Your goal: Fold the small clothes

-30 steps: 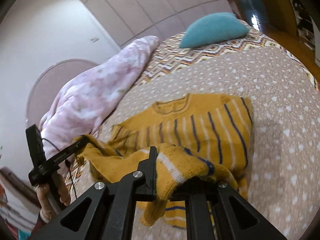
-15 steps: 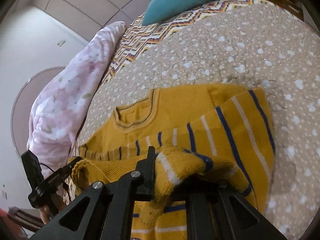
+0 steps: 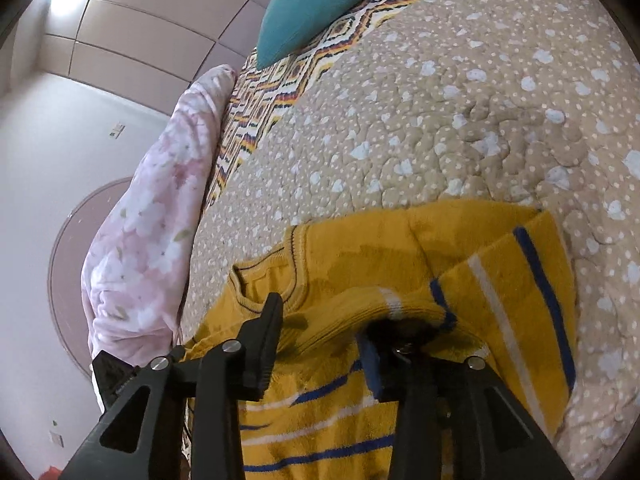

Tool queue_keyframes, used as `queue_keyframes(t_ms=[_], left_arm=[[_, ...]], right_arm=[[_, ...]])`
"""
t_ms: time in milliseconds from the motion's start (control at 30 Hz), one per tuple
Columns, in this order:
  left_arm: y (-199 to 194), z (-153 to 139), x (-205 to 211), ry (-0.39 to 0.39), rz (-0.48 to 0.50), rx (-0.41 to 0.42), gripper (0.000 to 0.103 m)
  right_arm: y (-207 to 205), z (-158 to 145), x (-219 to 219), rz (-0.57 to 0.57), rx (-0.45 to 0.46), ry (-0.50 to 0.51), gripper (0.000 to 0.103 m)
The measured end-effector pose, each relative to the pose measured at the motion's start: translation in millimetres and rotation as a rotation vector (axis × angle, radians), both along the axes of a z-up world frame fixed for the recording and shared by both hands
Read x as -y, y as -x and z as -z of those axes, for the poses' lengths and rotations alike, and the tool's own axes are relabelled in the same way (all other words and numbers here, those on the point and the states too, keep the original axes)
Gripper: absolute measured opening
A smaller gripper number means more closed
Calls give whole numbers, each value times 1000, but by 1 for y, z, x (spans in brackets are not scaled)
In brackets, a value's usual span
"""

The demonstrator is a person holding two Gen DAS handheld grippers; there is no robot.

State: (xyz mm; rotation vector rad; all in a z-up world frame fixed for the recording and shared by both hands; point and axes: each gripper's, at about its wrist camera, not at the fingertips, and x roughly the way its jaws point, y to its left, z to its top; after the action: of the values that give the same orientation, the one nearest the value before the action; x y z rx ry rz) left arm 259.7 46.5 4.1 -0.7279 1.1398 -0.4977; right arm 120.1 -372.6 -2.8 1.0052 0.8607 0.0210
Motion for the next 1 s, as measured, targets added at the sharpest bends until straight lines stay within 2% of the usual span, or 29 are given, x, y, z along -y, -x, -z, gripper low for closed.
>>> queue_keyframes(t_ms=[33, 100, 267, 367, 433, 600, 800, 933, 967, 1000], left_arm=[[-2, 0, -4, 20, -22, 0, 44], [-3, -4, -14, 6, -75, 18, 57], [-2, -10, -29, -54, -86, 46, 58], [11, -17, -36, -144, -67, 86, 61], [22, -20, -40, -206, -36, 118, 63], [58, -16, -43, -317, 62, 171, 68], [102, 0, -38, -396, 192, 236, 81], [114, 12, -25, -491, 218, 259, 81], [115, 11, -21, -521, 234, 257, 75], [115, 10, -17, -518, 250, 248, 49]], right_arm=[[-2, 1, 2, 2, 8, -19, 50], [-3, 4, 8, 22, 30, -76, 55], [-3, 3, 24, 85, 36, -110, 59], [1, 0, 35, 120, 40, -129, 63], [8, -6, 39, 136, 33, -85, 67], [49, -21, 35, 50, -19, 107, 68], [117, -7, 13, -44, -36, 161, 74], [131, 13, -5, -65, -38, 159, 76], [132, 14, -9, -46, -28, 177, 76], [131, 13, -12, -38, -17, 183, 76]])
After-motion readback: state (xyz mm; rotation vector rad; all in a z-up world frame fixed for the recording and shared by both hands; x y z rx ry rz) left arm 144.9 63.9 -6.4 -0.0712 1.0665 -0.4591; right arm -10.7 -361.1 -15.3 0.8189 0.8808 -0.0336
